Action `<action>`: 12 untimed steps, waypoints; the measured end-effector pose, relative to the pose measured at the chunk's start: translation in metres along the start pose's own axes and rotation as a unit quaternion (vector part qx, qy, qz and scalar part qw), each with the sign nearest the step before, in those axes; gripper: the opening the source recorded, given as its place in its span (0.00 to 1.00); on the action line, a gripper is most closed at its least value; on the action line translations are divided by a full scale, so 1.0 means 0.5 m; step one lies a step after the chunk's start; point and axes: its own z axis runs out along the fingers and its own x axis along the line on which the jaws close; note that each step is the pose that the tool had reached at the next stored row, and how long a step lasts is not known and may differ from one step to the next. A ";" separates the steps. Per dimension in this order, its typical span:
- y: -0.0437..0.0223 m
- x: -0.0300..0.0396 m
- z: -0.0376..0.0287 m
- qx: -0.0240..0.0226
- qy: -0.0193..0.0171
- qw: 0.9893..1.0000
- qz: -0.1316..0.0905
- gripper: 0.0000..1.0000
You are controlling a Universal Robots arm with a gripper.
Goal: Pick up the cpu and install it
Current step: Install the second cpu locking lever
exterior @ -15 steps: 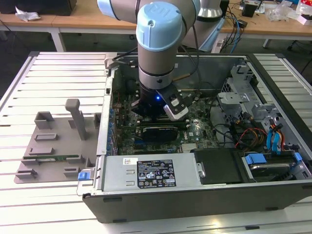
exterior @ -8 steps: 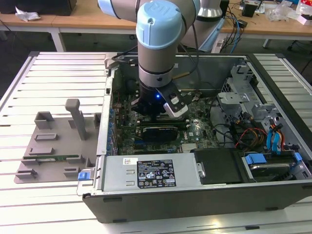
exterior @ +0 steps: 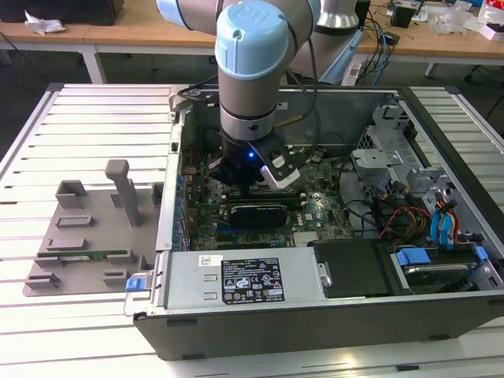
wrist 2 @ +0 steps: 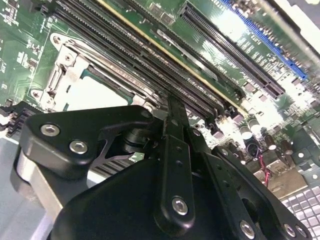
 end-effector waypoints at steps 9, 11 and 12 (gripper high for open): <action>0.014 -0.007 -0.017 0.012 0.002 1.000 -0.004 0.11; 0.024 -0.025 -0.017 0.028 0.004 1.000 -0.004 0.11; 0.030 -0.033 -0.017 0.032 0.005 0.999 -0.004 0.11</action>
